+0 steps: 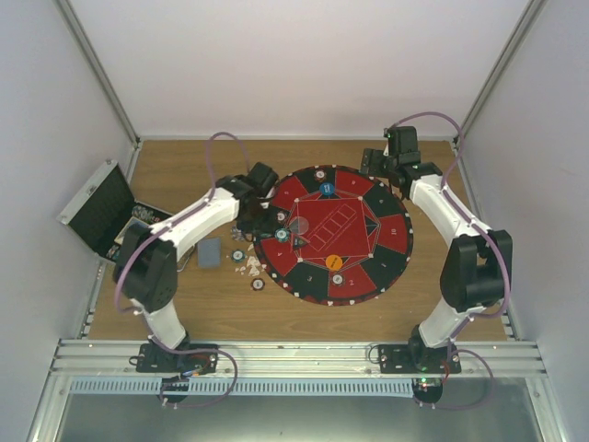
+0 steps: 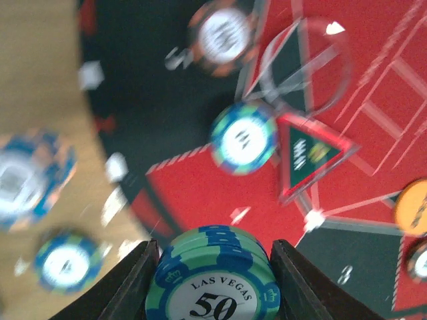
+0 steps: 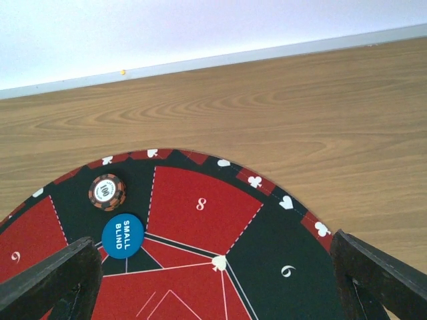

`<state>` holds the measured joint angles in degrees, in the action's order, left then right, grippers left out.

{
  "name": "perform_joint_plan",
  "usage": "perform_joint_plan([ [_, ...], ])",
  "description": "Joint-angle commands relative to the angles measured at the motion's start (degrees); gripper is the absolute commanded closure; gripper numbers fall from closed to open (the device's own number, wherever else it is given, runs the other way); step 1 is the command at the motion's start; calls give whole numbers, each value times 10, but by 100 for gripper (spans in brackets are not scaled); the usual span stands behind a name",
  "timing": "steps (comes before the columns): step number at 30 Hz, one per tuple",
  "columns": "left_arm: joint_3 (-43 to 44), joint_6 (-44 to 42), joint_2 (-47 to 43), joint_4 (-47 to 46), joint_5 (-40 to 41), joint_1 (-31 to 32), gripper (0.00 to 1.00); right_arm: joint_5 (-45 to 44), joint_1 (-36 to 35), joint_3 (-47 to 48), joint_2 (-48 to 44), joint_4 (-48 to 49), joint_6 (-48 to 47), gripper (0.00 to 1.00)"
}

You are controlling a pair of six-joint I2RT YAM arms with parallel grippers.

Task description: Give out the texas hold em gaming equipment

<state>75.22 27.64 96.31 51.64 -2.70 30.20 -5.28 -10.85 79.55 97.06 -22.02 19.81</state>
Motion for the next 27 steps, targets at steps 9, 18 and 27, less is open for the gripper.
perform_joint_plan([
  [9,407,-96,338,-16,-35,7,65,-8,5,-37,-59,0,11,6],
  [18,543,-104,458,-21,-52,-14,66,-13,6,-61,-79,-7,19,6],
  [27,542,-98,480,-78,-68,-16,66,-9,5,-61,-74,-9,21,6],
])
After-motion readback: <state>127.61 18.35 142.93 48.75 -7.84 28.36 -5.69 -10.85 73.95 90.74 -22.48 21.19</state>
